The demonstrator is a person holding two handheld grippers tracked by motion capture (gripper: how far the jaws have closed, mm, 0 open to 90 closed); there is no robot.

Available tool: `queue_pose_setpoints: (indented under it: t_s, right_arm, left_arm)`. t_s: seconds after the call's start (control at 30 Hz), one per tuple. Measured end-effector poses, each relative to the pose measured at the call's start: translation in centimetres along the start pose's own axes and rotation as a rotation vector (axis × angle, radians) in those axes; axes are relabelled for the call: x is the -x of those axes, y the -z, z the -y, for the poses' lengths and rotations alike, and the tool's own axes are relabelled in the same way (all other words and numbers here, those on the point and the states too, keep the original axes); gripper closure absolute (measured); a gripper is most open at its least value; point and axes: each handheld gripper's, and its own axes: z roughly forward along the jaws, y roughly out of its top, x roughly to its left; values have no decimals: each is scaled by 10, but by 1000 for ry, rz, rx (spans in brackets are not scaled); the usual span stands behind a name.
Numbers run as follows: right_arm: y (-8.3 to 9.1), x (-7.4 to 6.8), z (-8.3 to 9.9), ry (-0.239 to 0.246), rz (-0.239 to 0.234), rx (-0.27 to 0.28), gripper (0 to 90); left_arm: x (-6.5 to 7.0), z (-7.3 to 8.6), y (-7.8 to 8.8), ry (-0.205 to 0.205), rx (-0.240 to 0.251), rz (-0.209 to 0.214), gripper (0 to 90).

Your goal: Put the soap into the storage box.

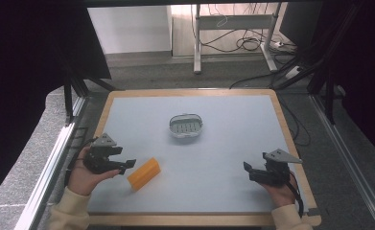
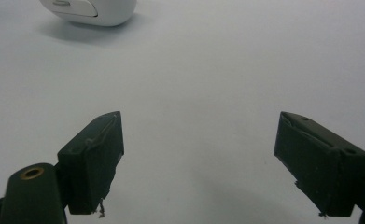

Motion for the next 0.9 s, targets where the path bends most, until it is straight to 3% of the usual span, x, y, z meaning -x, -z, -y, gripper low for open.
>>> queue_pose_setpoints:
  t_s: [0.2,0.4,0.9]
  right_arm:
    - [0,-2,0,17,-4,3,162]
    - [0,-3,0,22,0,1,162]
    - [0,-3,0,21,3,-1,163]
  left_arm:
    - [10,-5,-3,-21,-5,15,276]
    - [18,-6,-7,-54,-30,-1,277]
    - [39,-8,-34,-107,-125,-9,281]
